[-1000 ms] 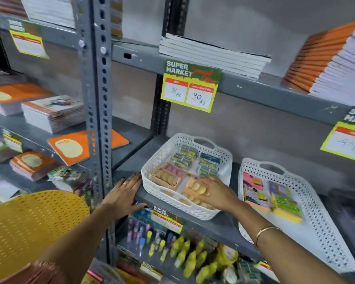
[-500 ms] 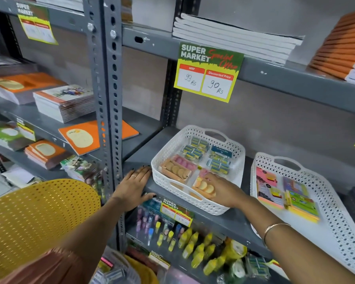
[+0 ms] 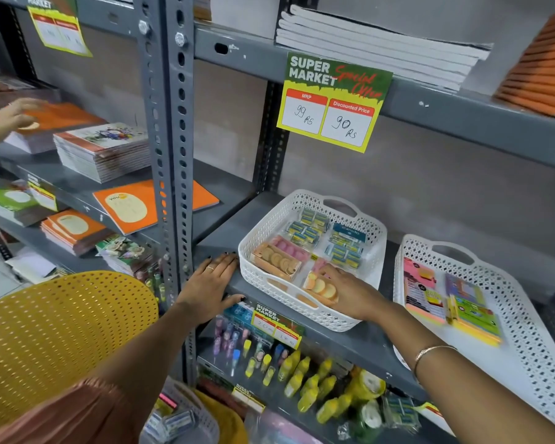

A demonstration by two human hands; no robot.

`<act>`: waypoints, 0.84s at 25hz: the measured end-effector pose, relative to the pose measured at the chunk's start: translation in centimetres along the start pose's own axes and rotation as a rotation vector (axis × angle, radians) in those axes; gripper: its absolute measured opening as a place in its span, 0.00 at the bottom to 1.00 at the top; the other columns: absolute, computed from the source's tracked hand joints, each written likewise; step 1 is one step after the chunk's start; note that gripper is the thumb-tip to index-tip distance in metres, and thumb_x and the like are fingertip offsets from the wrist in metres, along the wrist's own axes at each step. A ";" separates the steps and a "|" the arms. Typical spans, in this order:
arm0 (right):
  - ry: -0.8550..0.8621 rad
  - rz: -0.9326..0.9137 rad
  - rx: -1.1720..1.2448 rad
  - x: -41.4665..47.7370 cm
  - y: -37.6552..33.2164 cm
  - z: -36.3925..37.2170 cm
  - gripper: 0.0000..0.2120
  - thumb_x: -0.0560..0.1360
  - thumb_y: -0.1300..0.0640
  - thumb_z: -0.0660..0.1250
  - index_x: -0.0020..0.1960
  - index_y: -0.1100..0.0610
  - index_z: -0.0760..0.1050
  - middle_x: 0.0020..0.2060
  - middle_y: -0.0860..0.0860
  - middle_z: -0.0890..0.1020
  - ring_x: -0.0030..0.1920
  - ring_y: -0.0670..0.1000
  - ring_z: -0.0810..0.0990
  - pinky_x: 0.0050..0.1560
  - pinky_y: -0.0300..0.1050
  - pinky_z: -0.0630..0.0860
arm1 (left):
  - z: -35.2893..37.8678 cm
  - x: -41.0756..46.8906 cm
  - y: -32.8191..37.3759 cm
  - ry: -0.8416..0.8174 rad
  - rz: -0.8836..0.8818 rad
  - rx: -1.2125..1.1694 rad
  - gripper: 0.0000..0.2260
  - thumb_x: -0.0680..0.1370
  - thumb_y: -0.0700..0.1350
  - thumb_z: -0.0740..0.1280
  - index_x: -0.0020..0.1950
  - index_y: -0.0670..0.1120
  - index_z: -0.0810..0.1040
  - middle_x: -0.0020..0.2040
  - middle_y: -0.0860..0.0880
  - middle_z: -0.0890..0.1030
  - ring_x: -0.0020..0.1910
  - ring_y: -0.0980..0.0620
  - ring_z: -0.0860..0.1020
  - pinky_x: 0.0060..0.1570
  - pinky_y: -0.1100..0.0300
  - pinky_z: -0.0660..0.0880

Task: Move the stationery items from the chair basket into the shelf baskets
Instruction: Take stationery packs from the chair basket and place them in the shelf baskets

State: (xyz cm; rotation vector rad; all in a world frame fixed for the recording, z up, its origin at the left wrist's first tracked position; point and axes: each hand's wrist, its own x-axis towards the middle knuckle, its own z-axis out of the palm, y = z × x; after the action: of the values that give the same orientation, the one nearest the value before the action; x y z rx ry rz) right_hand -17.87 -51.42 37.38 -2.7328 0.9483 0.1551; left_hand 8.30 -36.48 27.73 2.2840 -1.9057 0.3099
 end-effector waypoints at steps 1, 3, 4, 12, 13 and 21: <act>-0.005 0.005 -0.004 0.1 0.1 0.0 0.29 0.71 0.42 0.66 0.66 0.46 0.57 0.63 0.53 0.76 0.59 0.55 0.75 0.53 0.54 0.77 | 0.1 0.0 0.0 0.005 0.000 0.001 0.36 0.73 0.65 0.59 0.70 0.39 0.66 0.68 0.42 0.71 0.67 0.45 0.69 0.67 0.47 0.62; -0.040 0.018 -0.002 0.1 0.2 -0.2 0.29 0.70 0.42 0.66 0.66 0.46 0.56 0.63 0.53 0.76 0.58 0.56 0.76 0.53 0.53 0.77 | 0.1 0.0 0.0 -0.013 -0.009 -0.002 0.37 0.74 0.66 0.53 0.71 0.39 0.65 0.69 0.42 0.70 0.68 0.46 0.68 0.67 0.47 0.61; -0.054 0.020 0.010 0.1 0.2 -0.3 0.31 0.70 0.41 0.66 0.67 0.45 0.56 0.64 0.54 0.75 0.60 0.56 0.75 0.55 0.54 0.77 | -0.1 0.1 -0.1 -0.035 -0.012 -0.005 0.39 0.73 0.67 0.49 0.71 0.39 0.65 0.69 0.42 0.70 0.68 0.46 0.67 0.68 0.47 0.60; 0.594 -0.242 0.066 -1.5 -8.5 -2.3 0.23 0.72 0.50 0.68 0.62 0.58 0.68 0.58 0.57 0.74 0.60 0.55 0.70 0.54 0.49 0.71 | 0.1 -6.7 -1.3 -0.018 -0.047 0.057 0.34 0.77 0.62 0.46 0.75 0.41 0.53 0.75 0.44 0.57 0.74 0.47 0.53 0.71 0.51 0.51; 0.648 -0.333 0.101 -1.5 -10.2 -1.3 0.20 0.72 0.50 0.66 0.59 0.59 0.70 0.55 0.57 0.76 0.57 0.53 0.70 0.53 0.45 0.70 | 0.5 -8.8 -1.8 -0.027 -0.061 0.035 0.33 0.78 0.62 0.47 0.74 0.40 0.55 0.74 0.42 0.60 0.73 0.46 0.56 0.70 0.51 0.53; 0.233 -0.638 0.037 2.0 -18.5 15.4 0.18 0.70 0.51 0.64 0.57 0.57 0.71 0.50 0.57 0.78 0.51 0.59 0.78 0.46 0.50 0.78 | 5.7 -26.1 -5.3 -0.216 -0.325 -0.031 0.33 0.80 0.62 0.44 0.73 0.38 0.60 0.74 0.41 0.59 0.75 0.49 0.44 0.69 0.52 0.47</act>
State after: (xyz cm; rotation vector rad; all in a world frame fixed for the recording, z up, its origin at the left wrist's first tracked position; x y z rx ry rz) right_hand -5.11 -34.56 25.77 -2.9014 0.0837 -0.2964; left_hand 9.45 -12.09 15.74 2.6431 -1.5681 -0.0072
